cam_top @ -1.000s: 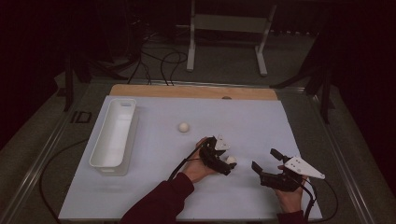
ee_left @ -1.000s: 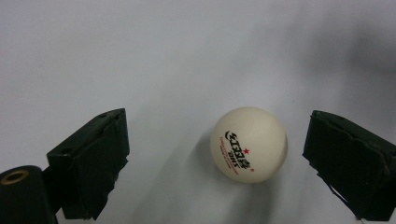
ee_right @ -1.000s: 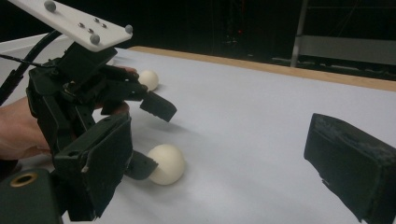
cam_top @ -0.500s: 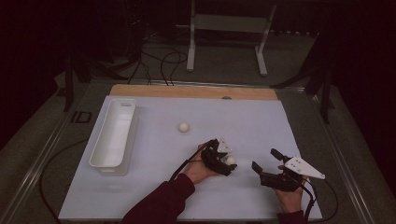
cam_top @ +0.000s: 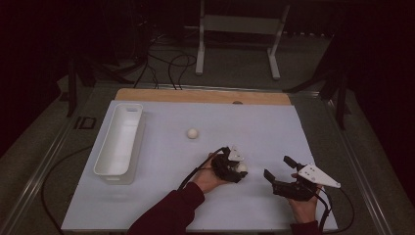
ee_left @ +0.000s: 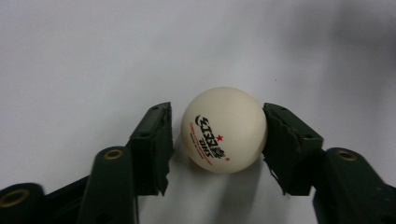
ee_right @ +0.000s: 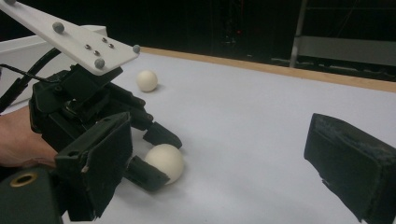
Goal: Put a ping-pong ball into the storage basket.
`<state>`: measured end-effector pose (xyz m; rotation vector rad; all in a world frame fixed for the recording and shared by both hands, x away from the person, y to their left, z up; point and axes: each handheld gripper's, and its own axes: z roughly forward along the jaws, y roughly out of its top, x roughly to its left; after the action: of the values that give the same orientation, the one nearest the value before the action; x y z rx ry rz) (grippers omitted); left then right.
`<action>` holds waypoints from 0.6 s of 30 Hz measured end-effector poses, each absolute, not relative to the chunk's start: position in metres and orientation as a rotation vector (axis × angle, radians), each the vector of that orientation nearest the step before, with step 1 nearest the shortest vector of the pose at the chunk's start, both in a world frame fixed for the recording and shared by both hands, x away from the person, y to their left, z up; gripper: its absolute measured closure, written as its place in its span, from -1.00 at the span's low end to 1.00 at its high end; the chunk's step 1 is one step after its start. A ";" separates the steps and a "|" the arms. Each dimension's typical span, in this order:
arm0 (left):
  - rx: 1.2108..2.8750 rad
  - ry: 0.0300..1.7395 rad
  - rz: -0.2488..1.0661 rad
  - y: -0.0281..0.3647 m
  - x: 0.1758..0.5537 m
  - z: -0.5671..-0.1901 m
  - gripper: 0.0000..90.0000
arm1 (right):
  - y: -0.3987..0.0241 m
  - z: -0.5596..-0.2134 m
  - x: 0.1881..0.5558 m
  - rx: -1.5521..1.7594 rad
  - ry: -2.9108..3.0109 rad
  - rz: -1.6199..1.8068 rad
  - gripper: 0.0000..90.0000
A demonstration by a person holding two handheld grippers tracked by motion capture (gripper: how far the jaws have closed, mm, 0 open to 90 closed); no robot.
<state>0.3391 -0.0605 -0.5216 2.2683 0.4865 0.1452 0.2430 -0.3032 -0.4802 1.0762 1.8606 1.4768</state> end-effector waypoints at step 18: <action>2.255 0.491 0.154 -0.057 0.340 -0.517 0.12 | -0.303 -0.481 0.243 1.073 1.865 1.473 -0.83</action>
<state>0.3398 -0.0565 -0.5166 2.2554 0.4910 0.1541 0.2433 -0.3029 -0.4807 1.0727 1.8646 1.4727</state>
